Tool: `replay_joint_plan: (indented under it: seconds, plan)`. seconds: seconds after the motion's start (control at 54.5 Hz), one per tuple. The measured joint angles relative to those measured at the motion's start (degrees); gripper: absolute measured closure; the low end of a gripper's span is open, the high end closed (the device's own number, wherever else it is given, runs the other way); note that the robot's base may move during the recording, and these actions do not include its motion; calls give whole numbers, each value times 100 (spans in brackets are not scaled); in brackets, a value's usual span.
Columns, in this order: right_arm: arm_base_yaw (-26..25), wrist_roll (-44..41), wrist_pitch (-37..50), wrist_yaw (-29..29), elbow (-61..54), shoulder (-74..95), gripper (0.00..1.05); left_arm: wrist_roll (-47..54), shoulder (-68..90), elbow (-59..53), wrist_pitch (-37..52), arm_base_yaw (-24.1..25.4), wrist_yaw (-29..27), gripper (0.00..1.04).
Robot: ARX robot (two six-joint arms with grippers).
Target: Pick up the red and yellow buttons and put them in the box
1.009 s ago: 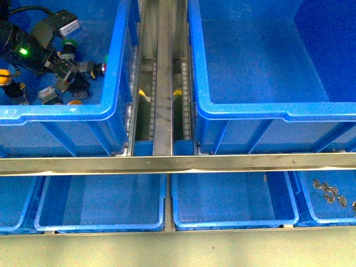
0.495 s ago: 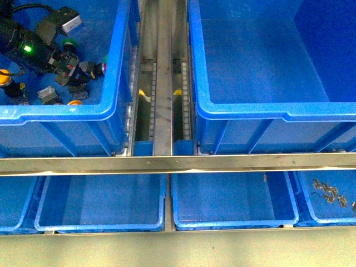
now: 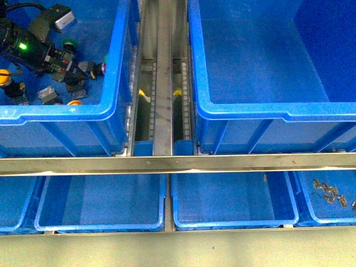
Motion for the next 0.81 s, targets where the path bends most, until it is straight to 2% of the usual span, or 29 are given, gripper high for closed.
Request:
replay_joint_plan:
  seconds: [0.202,0.403,0.587,0.807]
  plan:
    - [0,0,0,0,0,0,6,-1602,-1047,-813,-125,529,651,72]
    - [0,0,0,0,0,0,6,-3029,-1840,-1663,-85,597,1309,72]
    - [0,0,0,0,0,0,6,-4487,-2944,-2721,96,-68,1878,72]
    - [0,0,0,0,0,0,6,-5652,-3447,-3171,748,-1008,1698,72]
